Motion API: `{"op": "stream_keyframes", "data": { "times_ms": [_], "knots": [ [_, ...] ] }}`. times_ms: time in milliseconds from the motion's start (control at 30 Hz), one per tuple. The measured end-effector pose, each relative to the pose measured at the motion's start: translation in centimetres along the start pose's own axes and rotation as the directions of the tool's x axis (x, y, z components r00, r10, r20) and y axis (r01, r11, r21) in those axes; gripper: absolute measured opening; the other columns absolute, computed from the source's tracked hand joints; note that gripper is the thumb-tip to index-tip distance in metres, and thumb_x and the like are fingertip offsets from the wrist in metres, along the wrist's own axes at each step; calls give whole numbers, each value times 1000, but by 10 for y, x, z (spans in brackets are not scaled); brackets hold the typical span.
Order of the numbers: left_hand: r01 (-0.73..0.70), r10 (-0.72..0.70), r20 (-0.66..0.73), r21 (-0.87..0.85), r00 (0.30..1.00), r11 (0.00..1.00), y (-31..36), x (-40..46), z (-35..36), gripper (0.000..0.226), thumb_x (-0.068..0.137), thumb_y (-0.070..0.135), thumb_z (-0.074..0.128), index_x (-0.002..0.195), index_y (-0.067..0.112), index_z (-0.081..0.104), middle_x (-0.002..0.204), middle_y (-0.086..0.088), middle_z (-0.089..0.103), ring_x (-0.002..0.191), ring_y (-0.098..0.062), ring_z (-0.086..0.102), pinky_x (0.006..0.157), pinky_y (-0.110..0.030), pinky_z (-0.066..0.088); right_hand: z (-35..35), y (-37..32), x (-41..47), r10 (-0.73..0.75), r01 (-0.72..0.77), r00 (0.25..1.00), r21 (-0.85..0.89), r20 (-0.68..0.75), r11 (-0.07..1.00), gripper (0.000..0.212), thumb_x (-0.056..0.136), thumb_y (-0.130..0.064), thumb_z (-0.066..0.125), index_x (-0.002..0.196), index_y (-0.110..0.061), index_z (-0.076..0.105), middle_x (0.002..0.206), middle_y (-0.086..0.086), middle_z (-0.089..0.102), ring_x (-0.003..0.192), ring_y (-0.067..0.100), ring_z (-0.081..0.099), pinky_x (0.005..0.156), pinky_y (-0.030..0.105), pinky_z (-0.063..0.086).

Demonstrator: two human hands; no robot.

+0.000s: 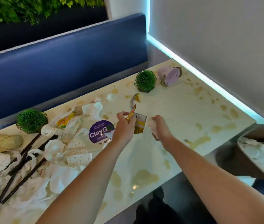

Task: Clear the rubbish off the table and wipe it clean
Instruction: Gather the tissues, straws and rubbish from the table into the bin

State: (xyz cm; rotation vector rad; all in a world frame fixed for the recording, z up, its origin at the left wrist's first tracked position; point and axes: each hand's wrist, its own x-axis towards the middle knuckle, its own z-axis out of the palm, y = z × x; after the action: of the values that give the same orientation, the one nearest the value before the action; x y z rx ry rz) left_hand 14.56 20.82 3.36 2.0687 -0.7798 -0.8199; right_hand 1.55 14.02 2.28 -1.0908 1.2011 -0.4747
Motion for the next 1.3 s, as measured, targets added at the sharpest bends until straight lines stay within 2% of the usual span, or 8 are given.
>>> {"op": "stream_keyframes", "data": {
  "times_ms": [167,367,567,667,833,1000,1133,1300],
  "knots": [
    [-94,84,136,71,987,993,34,-9,60,19,101,34,38,104,16,33,85,-6,56,85,-35,62,77,-51,53,-72,18,-14,22,-5,980,81,-200,997,26,99,-25,27,75,-19,34,57,0,31,36,8,28,37,18,21],
    [-264,184,328,222,927,939,79,-21,139,30,99,44,41,104,15,47,85,-1,56,83,-26,56,69,-37,41,-160,33,-20,11,36,910,106,-415,994,15,97,-22,41,105,-10,45,75,7,45,49,15,41,38,16,29],
    [-441,303,512,170,804,881,122,-32,227,29,95,46,50,94,18,58,99,-10,53,74,-17,53,59,-27,36,-249,49,-36,24,36,818,92,-575,995,40,88,-45,63,112,-15,50,96,4,59,73,15,55,61,29,43],
    [-499,314,580,190,752,846,139,-36,265,25,95,45,54,100,21,61,95,-4,47,78,-14,54,66,-24,44,-286,52,-42,21,41,754,79,-656,996,41,87,-45,66,108,-13,51,98,1,58,87,15,58,66,29,43],
    [-565,331,667,163,667,809,157,-46,313,23,95,35,59,111,19,65,95,2,64,78,-10,57,63,-23,47,-341,69,-45,119,-27,636,132,-763,991,36,84,-37,69,107,-18,48,103,3,59,90,22,59,82,42,50],
    [-577,266,714,231,647,783,161,-49,352,27,94,38,58,115,20,60,111,2,66,97,-18,61,85,-37,52,-384,95,-48,192,-199,595,89,-780,976,42,85,-44,65,115,-19,49,105,1,58,86,21,60,78,40,53],
    [-582,232,744,248,627,774,164,-51,371,25,92,36,63,113,23,59,97,7,63,90,-16,62,80,-34,51,-402,106,-46,175,-320,603,-35,-779,947,38,89,-41,62,124,-27,56,125,4,51,86,20,57,70,31,43],
    [-584,221,755,252,618,772,168,-53,397,34,89,36,68,119,23,57,88,10,58,83,-12,60,67,-24,45,-417,107,-42,169,-301,595,-22,-786,953,30,98,-37,48,113,-16,64,85,-3,62,63,3,48,54,25,34]
  ]
}}
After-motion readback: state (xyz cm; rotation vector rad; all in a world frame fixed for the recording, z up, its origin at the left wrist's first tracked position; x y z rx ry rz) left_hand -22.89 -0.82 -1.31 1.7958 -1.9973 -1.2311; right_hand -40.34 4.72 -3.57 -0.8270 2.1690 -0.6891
